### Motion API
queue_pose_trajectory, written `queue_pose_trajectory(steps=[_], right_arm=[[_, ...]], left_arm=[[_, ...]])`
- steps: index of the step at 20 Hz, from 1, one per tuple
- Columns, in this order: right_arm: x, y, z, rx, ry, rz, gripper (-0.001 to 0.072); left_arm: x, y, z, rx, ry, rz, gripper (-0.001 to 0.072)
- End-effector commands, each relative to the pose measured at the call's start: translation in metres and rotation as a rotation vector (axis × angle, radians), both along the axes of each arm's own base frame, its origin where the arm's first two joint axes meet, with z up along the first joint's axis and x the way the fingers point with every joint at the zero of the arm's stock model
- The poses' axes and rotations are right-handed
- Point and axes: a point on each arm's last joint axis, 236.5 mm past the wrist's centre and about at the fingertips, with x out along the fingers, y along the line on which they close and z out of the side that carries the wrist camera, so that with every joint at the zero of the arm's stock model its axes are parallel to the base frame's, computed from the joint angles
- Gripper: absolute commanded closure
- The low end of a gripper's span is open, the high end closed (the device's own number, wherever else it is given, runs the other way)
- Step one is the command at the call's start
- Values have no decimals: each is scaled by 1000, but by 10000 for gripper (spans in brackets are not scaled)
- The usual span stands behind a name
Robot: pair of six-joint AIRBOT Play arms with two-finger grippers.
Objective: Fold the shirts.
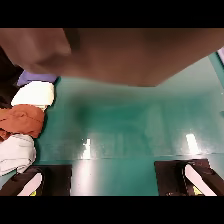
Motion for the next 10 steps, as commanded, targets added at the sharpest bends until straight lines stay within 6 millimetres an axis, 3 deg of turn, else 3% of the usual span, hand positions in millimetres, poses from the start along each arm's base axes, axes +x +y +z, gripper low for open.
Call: queue_pose_trajectory(steps=[1, 4, 6, 8, 10], right_arm=[[-73, -6, 81, -93, -236, -142, 699], [-86, -24, 80, -110, -224, -262, 700], [-79, -33, 69, -98, -183, -280, 700], [-59, -40, 44, -60, -105, -251, 700], [-25, -41, 2, -3, 36, -175, 701]], left_arm=[[-107, -5, 86, -23, -290, -4, 681], [-134, -7, 100, -54, -352, -15, 682], [-122, -6, 90, -50, -313, -14, 682], [-78, -6, 55, -50, -175, -16, 682], [-13, -5, -11, -45, 56, -20, 682]])
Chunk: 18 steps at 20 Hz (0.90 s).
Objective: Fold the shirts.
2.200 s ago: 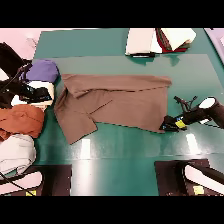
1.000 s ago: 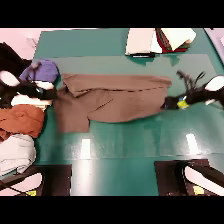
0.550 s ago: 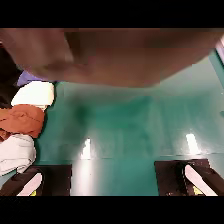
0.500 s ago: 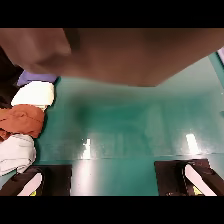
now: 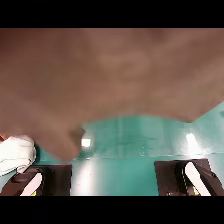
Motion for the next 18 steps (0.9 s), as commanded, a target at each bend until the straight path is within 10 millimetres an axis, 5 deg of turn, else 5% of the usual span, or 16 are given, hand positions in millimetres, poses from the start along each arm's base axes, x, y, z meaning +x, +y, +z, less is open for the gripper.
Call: queue_pose_trajectory(steps=[1, 5, 8, 10, 12, 14, 18], right_arm=[[46, -5, -67, 95, 213, 84, 700], [124, -12, -204, 241, 602, 147, 701], [159, -24, -316, 217, 897, 97, 700], [180, -18, -374, 225, 1036, 117, 700], [199, -12, -422, 244, 1127, 133, 700], [218, -13, -451, 262, 1150, 132, 700], [256, -14, -443, 289, 1093, 164, 700]], left_arm=[[83, 2, -97, 2, 325, -13, 681], [183, -6, -281, -38, 837, -82, 681], [223, -8, -409, -74, 1132, -101, 681], [247, -5, -467, -99, 1236, -88, 681], [269, -4, -502, -128, 1262, -76, 681], [289, -1, -517, -147, 1232, -61, 681], [306, 5, -515, -165, 1173, -30, 681]])
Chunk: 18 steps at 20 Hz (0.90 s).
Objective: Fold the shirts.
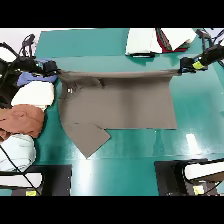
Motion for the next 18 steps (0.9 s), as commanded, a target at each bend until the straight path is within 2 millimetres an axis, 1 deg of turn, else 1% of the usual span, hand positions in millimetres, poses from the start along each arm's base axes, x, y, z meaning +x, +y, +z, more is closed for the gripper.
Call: queue_pose_trajectory(steps=[1, 3, 4, 6, 9, 11, 12, 13, 14, 15, 16, 17, 18], right_arm=[[25, 0, -2, 15, -23, 23, 700], [19, -2, 0, -9, -20, 46, 700], [13, -6, -6, -27, -1, 41, 700], [-4, -13, -27, -60, 59, 35, 700], [-22, -8, -59, -35, 133, 32, 700], [-30, -6, -74, -27, 164, 30, 699], [-33, -5, -78, -23, 174, 30, 695], [-33, -2, -78, -9, 177, 30, 575], [-31, 5, -74, 25, 166, 29, 428], [-30, 10, -68, 56, 152, 25, 420], [-30, 12, -60, 81, 139, 20, 420], [-36, 13, -53, 85, 141, 30, 420], [-47, 12, -48, 77, 154, 58, 420]], left_arm=[[9, 2, -14, -1, 2, 12, 681], [-8, 2, -28, 35, 65, -44, 681], [-16, 1, -37, 40, 101, -61, 681], [-34, -1, -63, 41, 177, -85, 681], [-50, 0, -98, 35, 243, -69, 681], [-58, 1, -112, 35, 267, -61, 680], [-60, 1, -115, 35, 276, -63, 679], [-62, 0, -115, 34, 283, -66, 666], [-62, 0, -114, 33, 284, -67, 413], [-66, -2, -111, 30, 297, -78, 196], [-72, -3, -108, 28, 310, -91, 208], [-80, -4, -101, 32, 324, -109, 208], [-89, -1, -95, 59, 336, -127, 208]])
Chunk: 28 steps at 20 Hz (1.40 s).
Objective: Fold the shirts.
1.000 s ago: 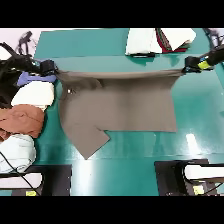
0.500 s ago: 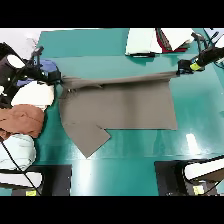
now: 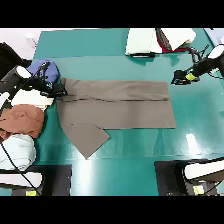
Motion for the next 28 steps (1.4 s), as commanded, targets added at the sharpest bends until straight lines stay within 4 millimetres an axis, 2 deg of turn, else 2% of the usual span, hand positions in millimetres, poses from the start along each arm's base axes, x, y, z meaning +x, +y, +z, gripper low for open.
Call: queue_pose_trajectory(steps=[1, 3, 5, 7, 9, 11, 14, 17, 18, 20, 22, 25, 28], right_arm=[[-30, 3, 14, 32, 29, 43, 421], [-69, -9, 8, 44, 80, 19, 421], [-115, -20, -8, 87, 160, -50, 417], [-155, -27, -29, 127, 237, -128, 234], [-189, -27, -52, 173, 319, -188, 223], [-208, -17, -72, 223, 371, -224, 227], [-207, 6, -90, 291, 348, -244, 240], [-206, 20, -101, 262, 342, -202, 274], [-203, 24, -101, 252, 332, -183, 330], [-194, 29, -99, 228, 304, -145, 521], [-184, 35, -94, 211, 276, -95, 683], [-177, 43, -86, 200, 259, -49, 699], [-170, 48, -81, 190, 240, -22, 699]], left_arm=[[-32, 9, 10, 57, 56, -54, 208], [-63, 21, 12, 113, 89, -36, 208], [-95, 21, 11, 114, 112, -4, 207], [-122, 19, 11, 103, 126, 39, 207], [-141, 18, 12, 97, 125, 48, 207], [-153, 17, 11, 93, 138, 61, 208], [-155, 16, 10, 91, 137, 67, 208], [-154, 17, 10, 92, 134, 68, 207], [-154, 17, 10, 91, 136, 68, 208], [-161, 16, 8, 86, 167, 76, 208], [-177, 14, -6, 81, 224, 81, 208], [-211, -3, -37, 10, 330, 96, 208], [-225, -31, -55, -124, 354, 133, 208]])
